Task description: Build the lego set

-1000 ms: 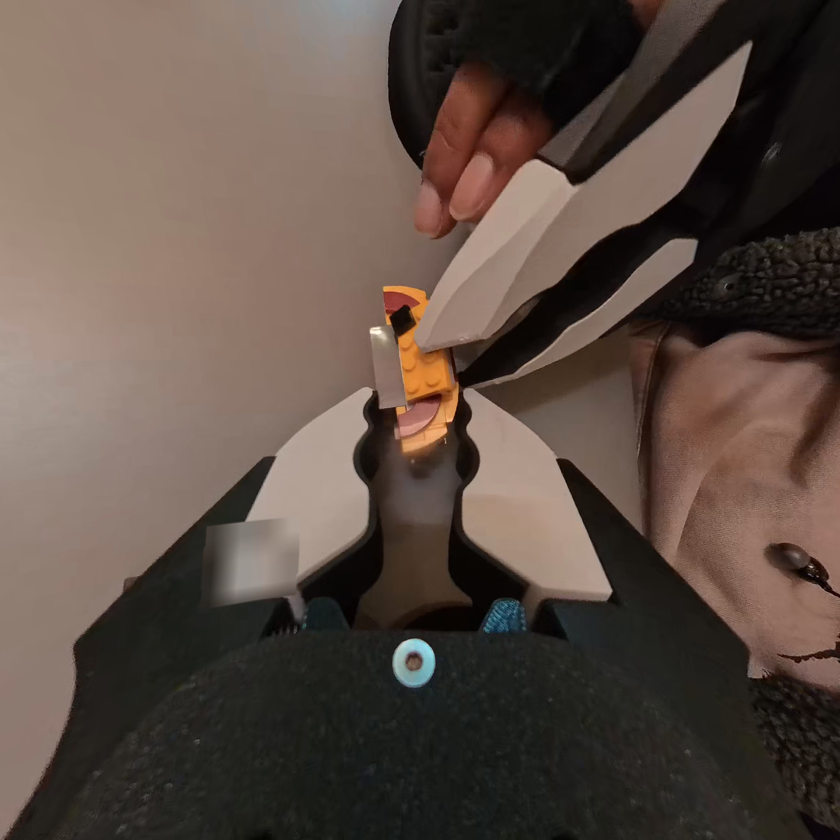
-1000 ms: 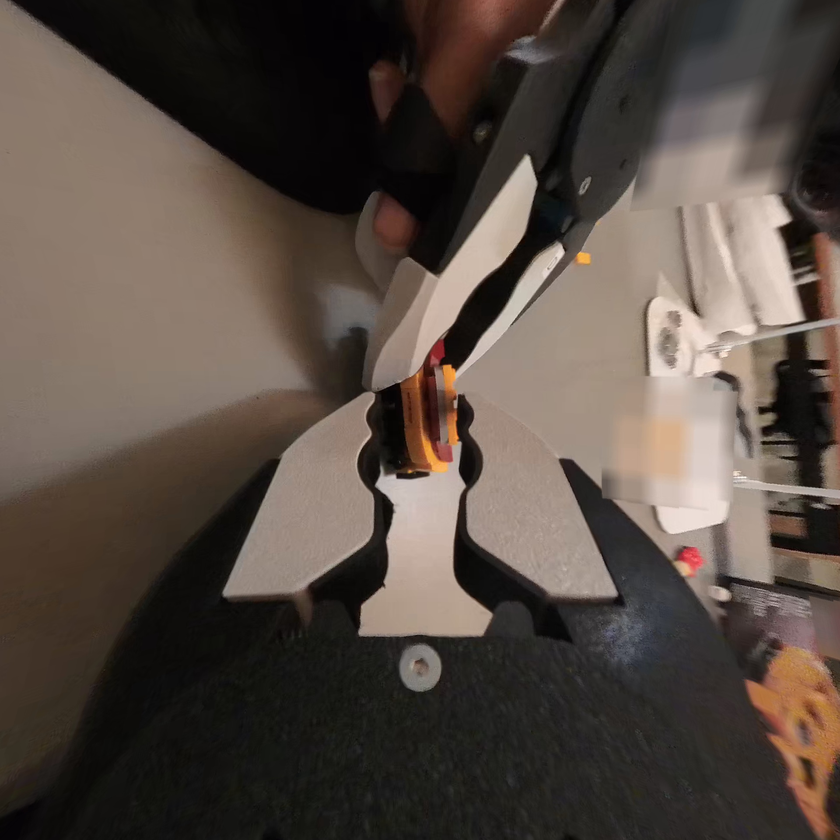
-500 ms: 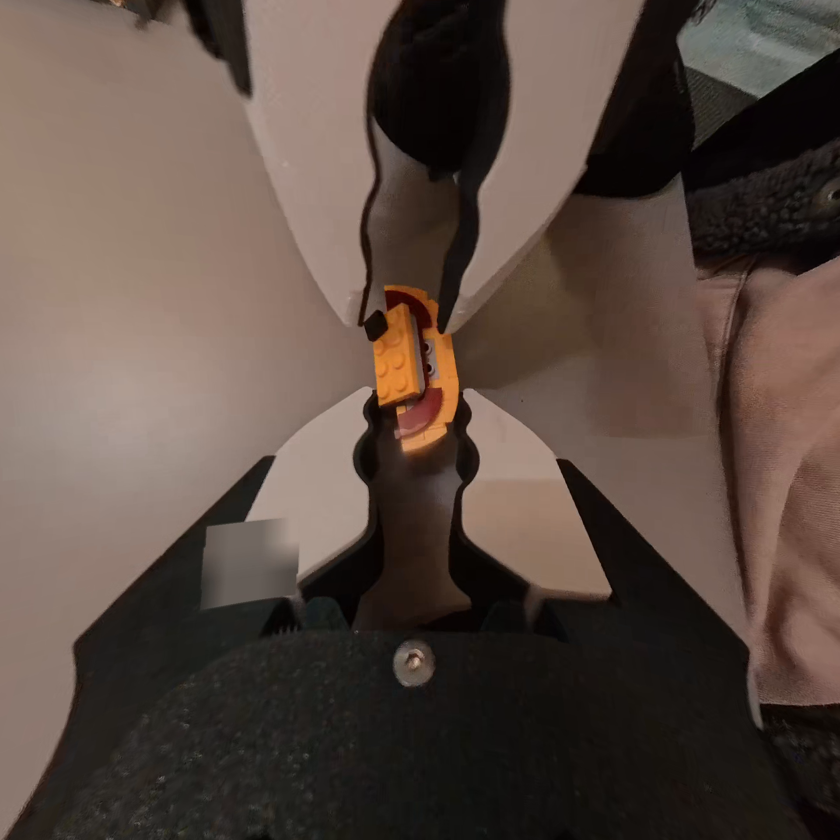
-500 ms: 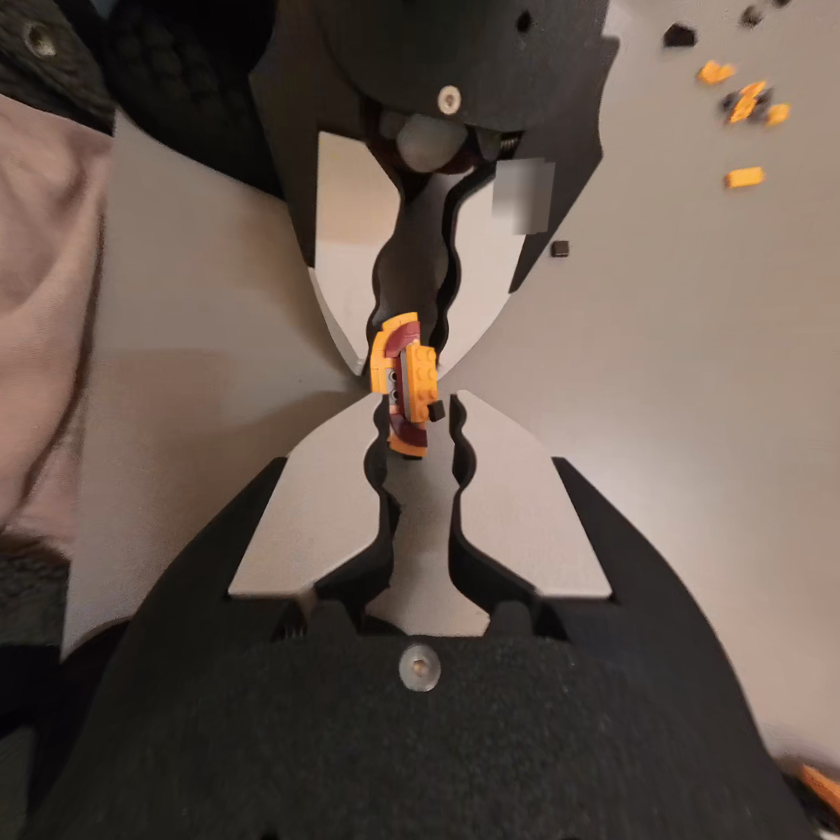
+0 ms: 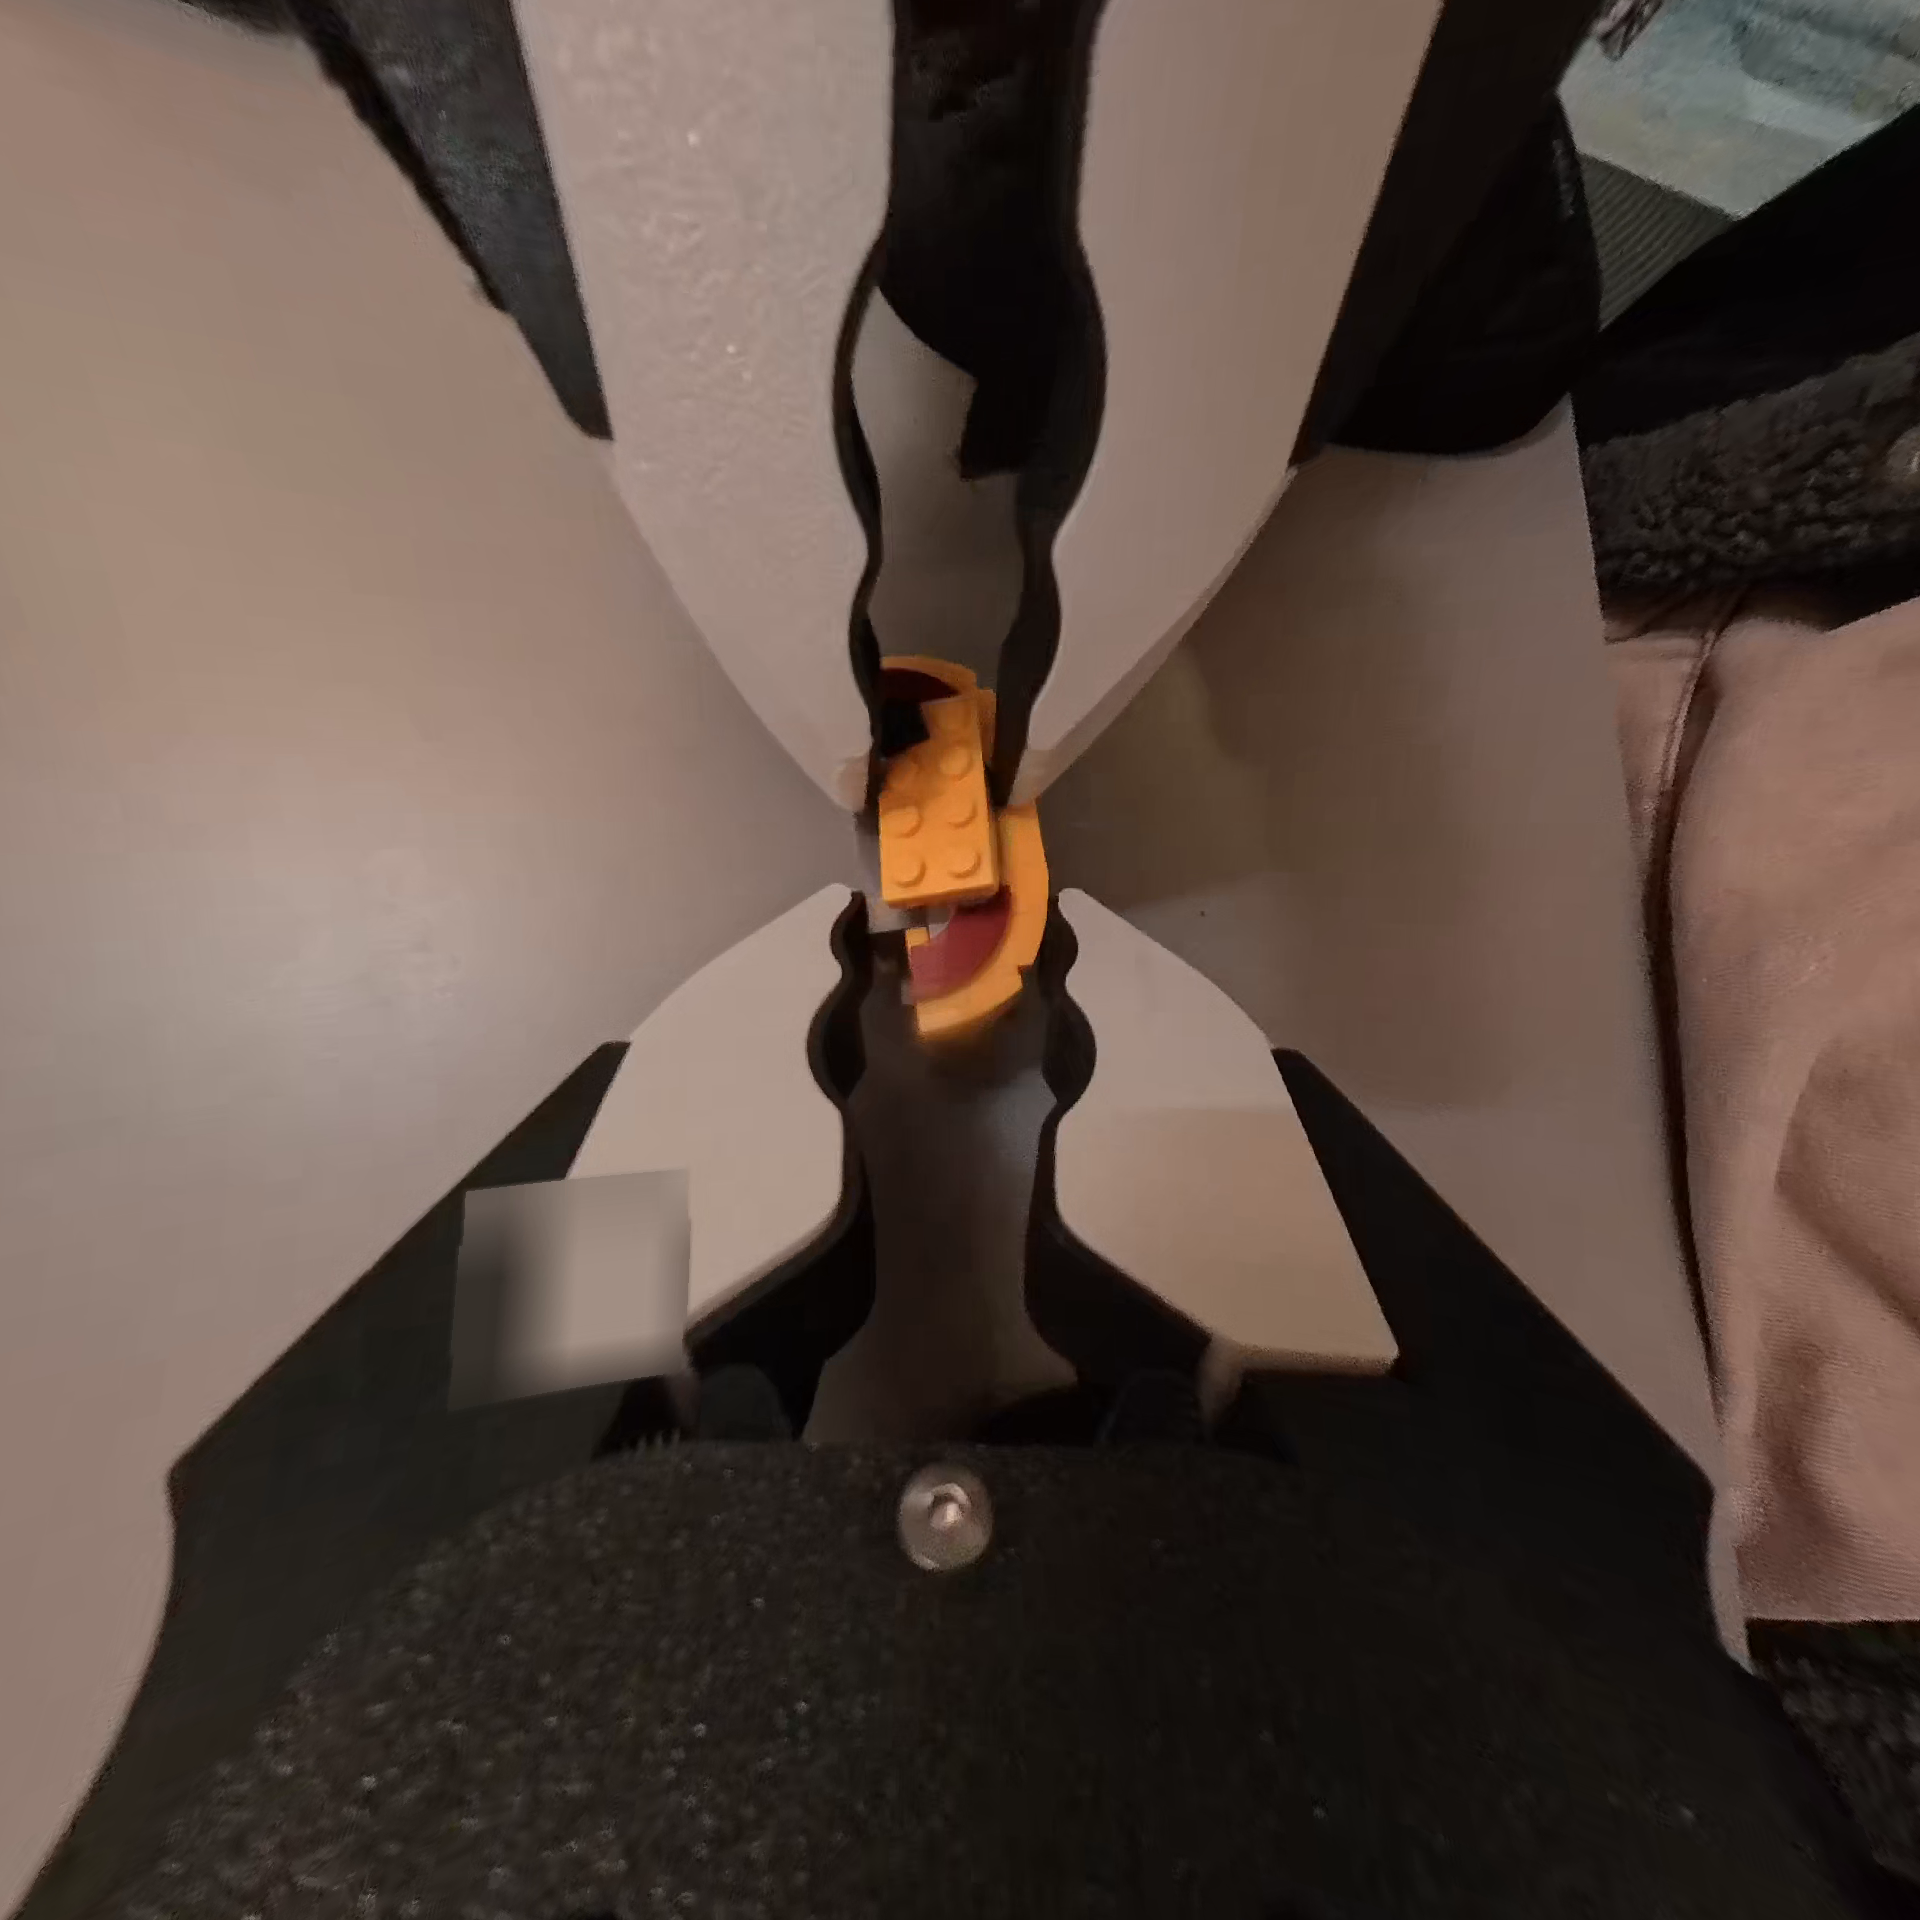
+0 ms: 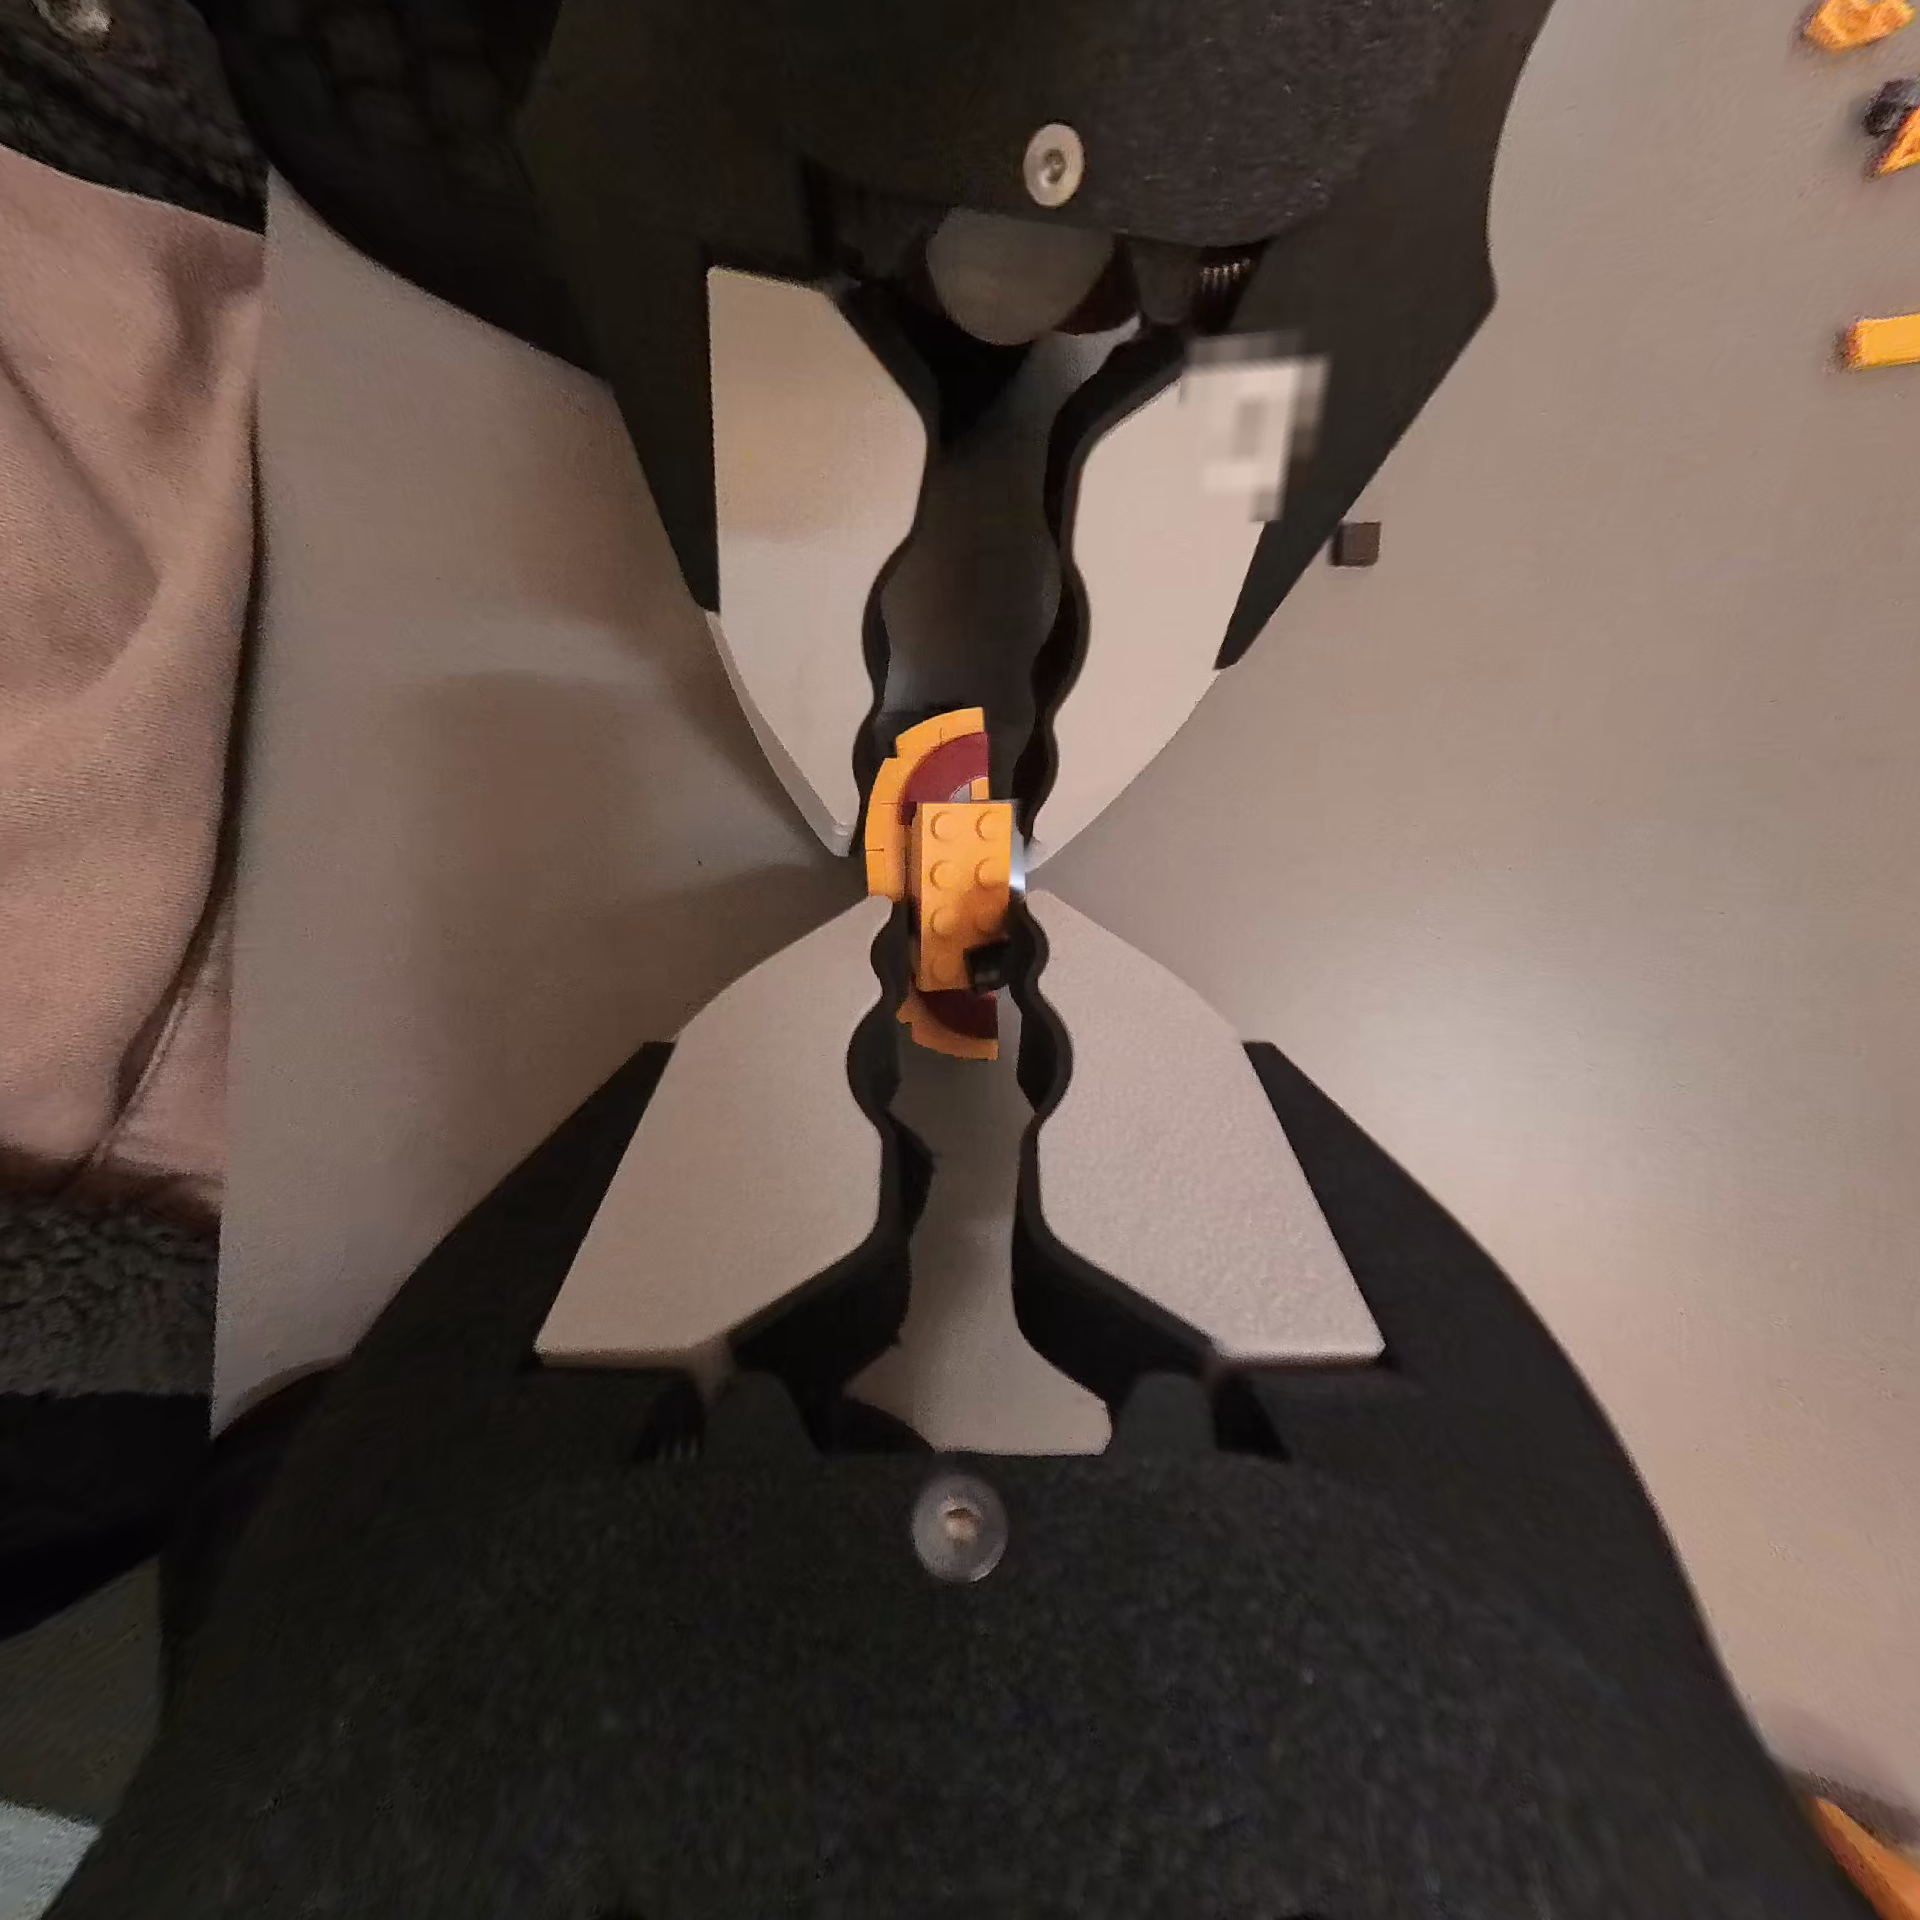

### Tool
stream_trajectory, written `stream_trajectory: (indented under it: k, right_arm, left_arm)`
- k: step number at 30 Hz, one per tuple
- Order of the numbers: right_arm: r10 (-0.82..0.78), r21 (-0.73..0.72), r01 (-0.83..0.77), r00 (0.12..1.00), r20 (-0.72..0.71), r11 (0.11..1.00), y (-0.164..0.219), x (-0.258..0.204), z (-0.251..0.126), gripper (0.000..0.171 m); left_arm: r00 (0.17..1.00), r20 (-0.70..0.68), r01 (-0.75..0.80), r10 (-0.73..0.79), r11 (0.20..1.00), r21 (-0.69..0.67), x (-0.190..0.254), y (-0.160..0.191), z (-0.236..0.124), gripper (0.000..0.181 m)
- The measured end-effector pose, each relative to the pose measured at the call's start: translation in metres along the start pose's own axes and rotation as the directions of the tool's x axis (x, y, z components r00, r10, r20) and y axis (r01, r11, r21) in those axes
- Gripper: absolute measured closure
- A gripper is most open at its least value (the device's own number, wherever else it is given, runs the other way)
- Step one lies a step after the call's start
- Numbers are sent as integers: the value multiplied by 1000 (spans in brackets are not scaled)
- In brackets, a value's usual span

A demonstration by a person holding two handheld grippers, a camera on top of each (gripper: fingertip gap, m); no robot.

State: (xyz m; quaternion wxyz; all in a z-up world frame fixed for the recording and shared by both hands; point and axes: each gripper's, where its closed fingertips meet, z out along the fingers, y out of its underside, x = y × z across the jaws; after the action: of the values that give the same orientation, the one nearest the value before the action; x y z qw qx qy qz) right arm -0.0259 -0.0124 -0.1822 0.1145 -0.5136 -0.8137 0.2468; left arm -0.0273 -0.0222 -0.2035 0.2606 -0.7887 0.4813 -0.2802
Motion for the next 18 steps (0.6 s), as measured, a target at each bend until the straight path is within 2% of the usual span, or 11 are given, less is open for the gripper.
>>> stream_trajectory:
  k: [18]
  right_arm:
    - [-74, -86, 78, 996, 50, 993, -2, -3, -4, 150]
  left_arm:
    - [999, 18, -30, 30, 1000, -2, 2, -1, 0, 151]
